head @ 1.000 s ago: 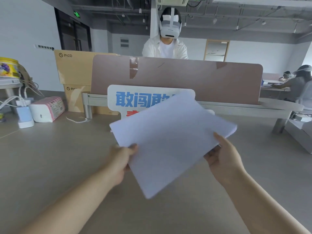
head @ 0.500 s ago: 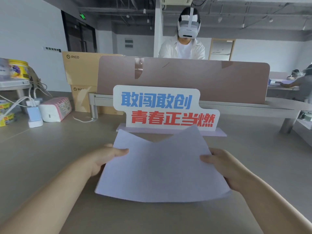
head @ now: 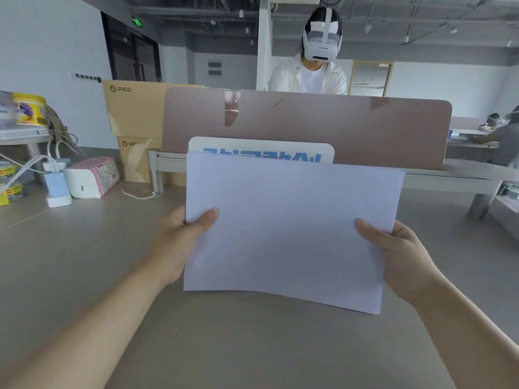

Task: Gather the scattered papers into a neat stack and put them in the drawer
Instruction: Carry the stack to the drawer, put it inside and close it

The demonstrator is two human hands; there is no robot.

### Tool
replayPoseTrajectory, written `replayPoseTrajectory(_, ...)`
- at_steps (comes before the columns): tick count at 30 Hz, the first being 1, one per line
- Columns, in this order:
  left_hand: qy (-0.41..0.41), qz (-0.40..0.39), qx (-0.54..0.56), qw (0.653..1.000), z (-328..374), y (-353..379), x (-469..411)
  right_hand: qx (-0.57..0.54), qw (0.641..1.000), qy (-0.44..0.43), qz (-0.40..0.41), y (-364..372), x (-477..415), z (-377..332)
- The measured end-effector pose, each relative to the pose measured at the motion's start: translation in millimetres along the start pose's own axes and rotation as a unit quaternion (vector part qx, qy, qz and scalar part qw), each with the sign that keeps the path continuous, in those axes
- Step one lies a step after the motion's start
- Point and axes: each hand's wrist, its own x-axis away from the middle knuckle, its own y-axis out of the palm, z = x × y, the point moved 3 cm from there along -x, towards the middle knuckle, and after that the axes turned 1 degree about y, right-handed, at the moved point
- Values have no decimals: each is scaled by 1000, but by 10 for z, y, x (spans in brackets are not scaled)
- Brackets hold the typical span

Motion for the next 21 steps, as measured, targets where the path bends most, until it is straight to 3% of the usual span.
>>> replayPoseTrajectory(2, 15, 11, -1, 1000, 17, 32, -6, 1, 1000, -22, 7, -6, -4, -40)
replayPoseTrajectory(7, -20, -51, 67, 996, -22, 32, 1, 9, 1000, -15, -18, -2, 3, -38)
replayPoseTrajectory(15, 0, -32, 45, 998, -54, 0, -11, 21, 999, -31, -27, 43, -5, -32)
replayPoseTrajectory(21, 5, 40, -90, 995, -197, -15, -41, 48, 998, -40, 20, -13, 12, -35)
